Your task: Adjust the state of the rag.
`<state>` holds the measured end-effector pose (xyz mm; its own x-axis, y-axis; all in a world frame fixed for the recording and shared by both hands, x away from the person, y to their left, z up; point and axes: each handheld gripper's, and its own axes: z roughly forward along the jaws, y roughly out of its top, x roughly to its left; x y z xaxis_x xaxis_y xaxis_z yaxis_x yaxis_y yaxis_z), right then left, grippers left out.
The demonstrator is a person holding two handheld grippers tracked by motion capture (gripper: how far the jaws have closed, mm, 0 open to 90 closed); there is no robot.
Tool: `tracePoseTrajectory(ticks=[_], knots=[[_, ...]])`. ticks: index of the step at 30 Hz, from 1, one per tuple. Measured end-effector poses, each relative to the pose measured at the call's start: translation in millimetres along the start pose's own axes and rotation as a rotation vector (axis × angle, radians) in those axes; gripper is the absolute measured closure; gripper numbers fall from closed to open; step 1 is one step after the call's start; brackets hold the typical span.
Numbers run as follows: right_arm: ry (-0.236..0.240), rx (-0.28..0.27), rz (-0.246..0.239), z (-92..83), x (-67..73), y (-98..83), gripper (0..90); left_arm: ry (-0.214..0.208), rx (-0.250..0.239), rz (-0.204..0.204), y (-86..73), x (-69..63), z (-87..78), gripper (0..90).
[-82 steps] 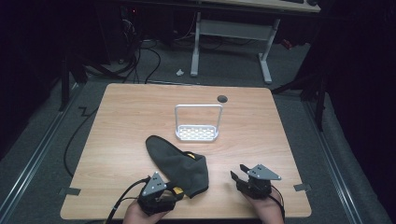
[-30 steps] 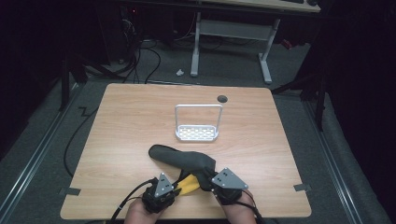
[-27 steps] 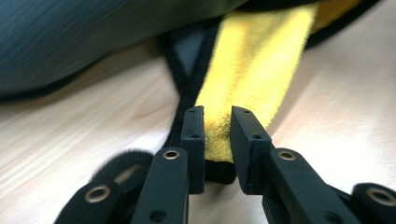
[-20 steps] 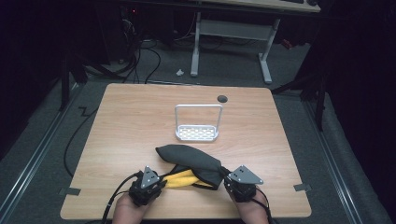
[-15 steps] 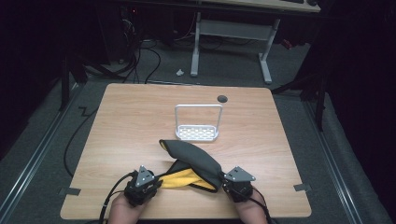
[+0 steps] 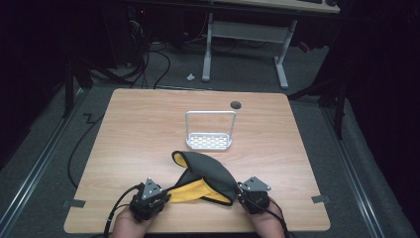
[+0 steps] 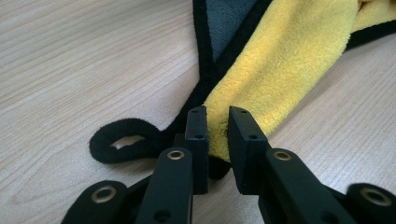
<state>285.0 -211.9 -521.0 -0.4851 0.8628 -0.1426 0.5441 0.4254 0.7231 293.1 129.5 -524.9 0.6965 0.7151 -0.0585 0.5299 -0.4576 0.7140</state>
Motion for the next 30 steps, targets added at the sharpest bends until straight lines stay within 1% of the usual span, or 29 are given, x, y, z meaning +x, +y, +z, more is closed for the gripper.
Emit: tracePoseTrajectory(ticks=[1,2,4,5,6,8,9,10,11,12,13,14,15,16,17,18,19,20,22,24,25,27,28,30], knots=[[-0.017,-0.028,0.004,-6.3,-2.0,3.4,77.3,-0.004,0.002,-0.002,0.2,0.5,0.0,78.4],[-0.017,-0.028,0.004,-6.3,-2.0,3.4,77.3,-0.008,0.001,-0.005,0.2,1.0,0.1,78.4],[-0.004,-0.087,0.028,-18.1,-1.6,11.3,75.9,-0.013,-0.001,-0.006,0.0,1.8,0.4,78.3],[0.005,-0.121,0.028,-24.4,1.3,16.5,75.9,-0.017,-0.002,-0.009,0.1,2.2,0.5,78.2],[0.026,-0.150,0.020,-30.5,6.1,22.4,75.8,-0.018,-0.003,-0.010,0.1,2.4,0.8,78.1],[0.090,-0.197,0.004,-39.0,20.2,35.2,75.8,-0.021,-0.003,-0.009,0.3,2.7,1.1,78.1],[0.130,-0.214,-0.046,-40.5,38.2,49.5,73.2,-0.022,-0.004,-0.009,0.3,2.9,1.2,78.1],[0.130,-0.214,-0.046,-40.5,38.2,49.5,73.2,-0.022,-0.005,-0.008,0.3,2.8,1.3,78.1],[0.144,-0.215,-0.078,-37.7,47.0,56.4,70.8,-0.023,-0.005,-0.008,0.3,2.8,1.3,78.1],[0.154,-0.206,-0.103,-33.2,54.9,62.5,68.5,-0.022,-0.006,-0.008,0.1,2.8,1.3,78.1],[0.165,-0.167,-0.137,-20.4,67.1,71.9,62.4,-0.020,-0.008,-0.010,-0.2,2.5,1.3,78.1],[0.165,-0.167,-0.137,-20.4,67.1,71.9,62.4,-0.019,-0.009,-0.010,-0.4,2.3,1.2,78.1],[0.156,-0.145,-0.162,-12.4,71.8,73.9,61.7,-0.018,-0.009,-0.009,-0.5,2.0,1.1,78.0],[0.134,-0.098,-0.193,-1.4,75.9,74.2,61.8,-0.018,-0.009,-0.007,-0.5,2.1,1.1,78.1],[0.118,-0.067,-0.213,4.6,77.6,72.9,62.9,-0.021,-0.008,-0.006,-0.6,2.5,1.0,78.0],[0.100,-0.043,-0.234,10.9,78.7,69.9,69.6,-0.025,-0.010,-0.009,-0.9,3.1,0.9,78.0],[0.083,-0.023,-0.259,14.7,78.0,65.8,80.8,-0.027,-0.013,-0.012,-1.1,3.2,1.0,78.0],[0.080,-0.022,-0.265,14.0,76.5,64.0,85.8,-0.030,-0.013,-0.013,-1.2,3.6,0.9,78.0],[0.093,-0.053,-0.229,4.6,68.5,61.4,87.6,-0.032,-0.015,-0.015,-1.5,4.0,0.9,78.0],[0.065,-0.110,-0.182,-13.2,54.9,57.0,87.7,-0.033,-0.013,-0.015,-1.4,4.0,0.8,78.0],[0.056,-0.124,-0.165,-19.0,49.1,54.5,87.6,-0.033,-0.012,-0.014,-1.3,4.1,0.8,78.0],[0.013,-0.156,-0.119,-33.4,32.1,45.2,87.5,-0.034,-0.010,-0.014,-1.0,4.5,0.8,78.1],[-0.004,-0.161,-0.096,-39.3,22.2,39.3,87.5,-0.035,-0.010,-0.015,-0.9,4.7,0.9,78.0],[-0.039,-0.147,-0.043,-46.9,1.1,24.9,87.4,-0.034,-0.009,-0.015,-0.8,4.6,0.9,78.1]])
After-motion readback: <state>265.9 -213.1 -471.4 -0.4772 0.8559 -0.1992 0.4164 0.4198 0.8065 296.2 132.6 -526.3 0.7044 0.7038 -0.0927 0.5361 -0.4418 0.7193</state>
